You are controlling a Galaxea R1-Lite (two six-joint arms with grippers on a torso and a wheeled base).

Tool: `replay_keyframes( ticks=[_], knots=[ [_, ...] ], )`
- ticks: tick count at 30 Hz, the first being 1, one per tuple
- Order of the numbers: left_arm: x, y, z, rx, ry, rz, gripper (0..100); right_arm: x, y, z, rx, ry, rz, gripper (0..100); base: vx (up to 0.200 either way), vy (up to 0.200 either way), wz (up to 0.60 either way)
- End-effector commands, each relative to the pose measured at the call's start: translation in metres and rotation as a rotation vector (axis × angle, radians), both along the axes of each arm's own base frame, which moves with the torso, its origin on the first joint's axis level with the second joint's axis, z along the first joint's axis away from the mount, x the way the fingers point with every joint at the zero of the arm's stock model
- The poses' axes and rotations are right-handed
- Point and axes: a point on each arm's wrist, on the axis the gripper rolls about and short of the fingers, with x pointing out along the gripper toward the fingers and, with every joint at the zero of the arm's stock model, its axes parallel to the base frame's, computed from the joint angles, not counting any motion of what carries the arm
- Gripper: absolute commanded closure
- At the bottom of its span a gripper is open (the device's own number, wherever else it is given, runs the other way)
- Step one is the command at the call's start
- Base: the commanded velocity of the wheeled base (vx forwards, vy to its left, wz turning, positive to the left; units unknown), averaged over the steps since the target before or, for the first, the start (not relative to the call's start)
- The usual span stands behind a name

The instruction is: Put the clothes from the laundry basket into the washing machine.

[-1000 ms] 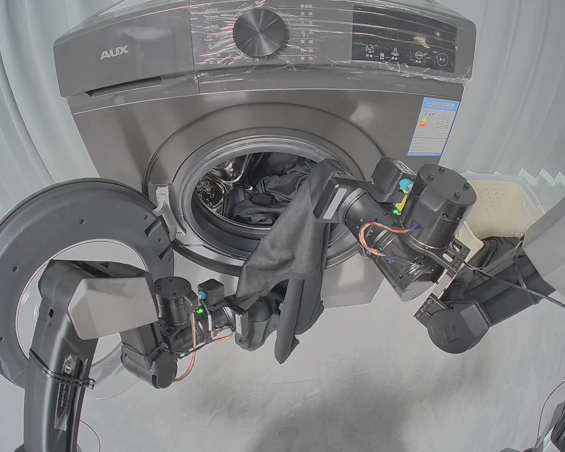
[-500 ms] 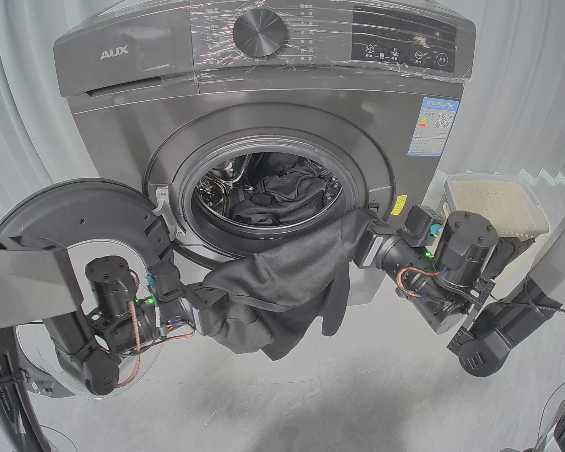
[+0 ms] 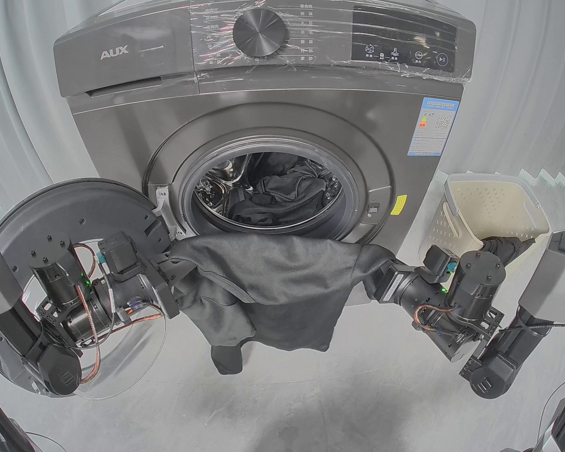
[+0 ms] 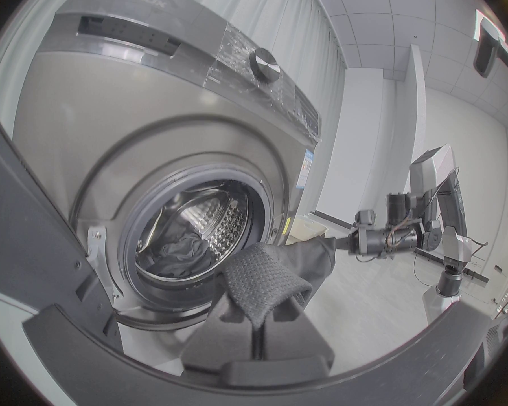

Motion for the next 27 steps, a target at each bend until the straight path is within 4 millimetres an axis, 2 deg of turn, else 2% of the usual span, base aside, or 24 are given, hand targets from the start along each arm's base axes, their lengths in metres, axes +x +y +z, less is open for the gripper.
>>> replay_keyframes(
  ticks=[1,11,20,27],
  knots=[
    [-0.007,0.003,0.017,-0.02,-0.059,0.004,100,0.0,0.0,-0.019,-0.035,0.059,-0.001,100,0.0,0.0,0.0],
    [-0.013,0.005,0.028,-0.034,-0.102,0.006,100,0.002,0.0,-0.015,-0.025,0.042,-0.006,100,0.0,0.0,0.0],
    [-0.014,0.004,0.027,-0.033,-0.095,0.002,100,-0.001,0.002,-0.01,-0.021,0.028,0.007,100,0.0,0.0,0.0],
    [-0.013,0.005,0.024,-0.028,-0.083,0.01,100,0.001,-0.004,0.004,0.002,-0.013,-0.01,100,0.0,0.0,0.0]
  ],
)
